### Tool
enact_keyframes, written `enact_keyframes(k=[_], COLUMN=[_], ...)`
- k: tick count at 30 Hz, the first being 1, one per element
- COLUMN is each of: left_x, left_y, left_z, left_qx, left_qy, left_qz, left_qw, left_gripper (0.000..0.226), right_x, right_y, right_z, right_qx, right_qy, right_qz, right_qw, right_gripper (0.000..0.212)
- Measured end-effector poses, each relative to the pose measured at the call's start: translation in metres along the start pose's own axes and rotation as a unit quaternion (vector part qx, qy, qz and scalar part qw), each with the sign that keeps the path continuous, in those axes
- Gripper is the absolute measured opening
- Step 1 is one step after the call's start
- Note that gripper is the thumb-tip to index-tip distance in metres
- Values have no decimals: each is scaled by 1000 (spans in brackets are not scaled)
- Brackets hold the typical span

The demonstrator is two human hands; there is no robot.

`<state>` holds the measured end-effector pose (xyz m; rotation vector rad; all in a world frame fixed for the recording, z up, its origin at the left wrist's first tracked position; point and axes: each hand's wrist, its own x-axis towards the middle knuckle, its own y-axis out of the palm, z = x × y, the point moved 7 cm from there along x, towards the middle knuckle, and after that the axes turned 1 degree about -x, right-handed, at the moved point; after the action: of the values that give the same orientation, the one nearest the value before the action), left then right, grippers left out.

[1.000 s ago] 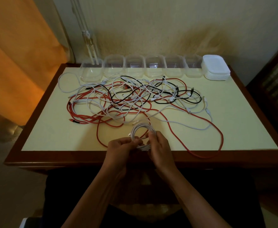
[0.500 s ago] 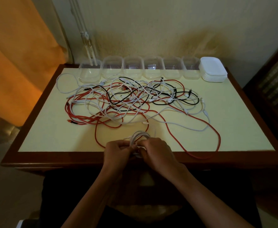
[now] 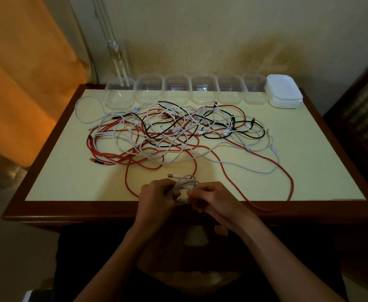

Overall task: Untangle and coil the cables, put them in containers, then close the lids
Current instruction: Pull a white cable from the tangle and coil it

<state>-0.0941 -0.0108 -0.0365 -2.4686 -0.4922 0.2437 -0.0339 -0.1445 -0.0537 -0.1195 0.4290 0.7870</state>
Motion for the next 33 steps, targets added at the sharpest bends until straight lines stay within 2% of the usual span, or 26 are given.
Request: enact_keyframes(k=[2,3,7,10,12,15,17,20,23,28,33], left_x=[3,4,9,12,13,15,16,18,18,13,10], left_y=[-2,-2,1,4,4,7,9,10,13,20,25], left_z=[5,6,11,16,19,19,18,19,20,24,31], left_qx=[8,13,16,7,9,16,24,19,-38,-206,-275], left_qy=[3,6,-3,-23,-29,-26,-18,-12,-24,-63,-124], left_qz=[5,9,23,46,53,90,114,138,155,172,111], left_qw=[1000,1000,1000,999,998,996,993,990,987,961,947], left_gripper=[17,16,13,10,11,13,15,17,19,25,25], right_x=[0,0,2,4,4,6,7,6,7,7,9], right_y=[-5,-7,-18,-24,-28,-28,-23,-17,-18,-19,-18], right_z=[-4,-5,-4,10,20,22,21,21,20,13,4], right_qx=[62,58,-107,-197,-273,-327,-324,-257,-208,-170,-175], right_qy=[47,66,63,8,-32,-38,-35,-53,-85,-104,-87], right_qz=[-16,-17,-31,-69,-111,-98,-41,14,-2,-25,-29], right_qw=[997,996,992,978,955,939,944,965,974,980,980], right_gripper=[24,26,27,19,13,41,45,27,19,22,30])
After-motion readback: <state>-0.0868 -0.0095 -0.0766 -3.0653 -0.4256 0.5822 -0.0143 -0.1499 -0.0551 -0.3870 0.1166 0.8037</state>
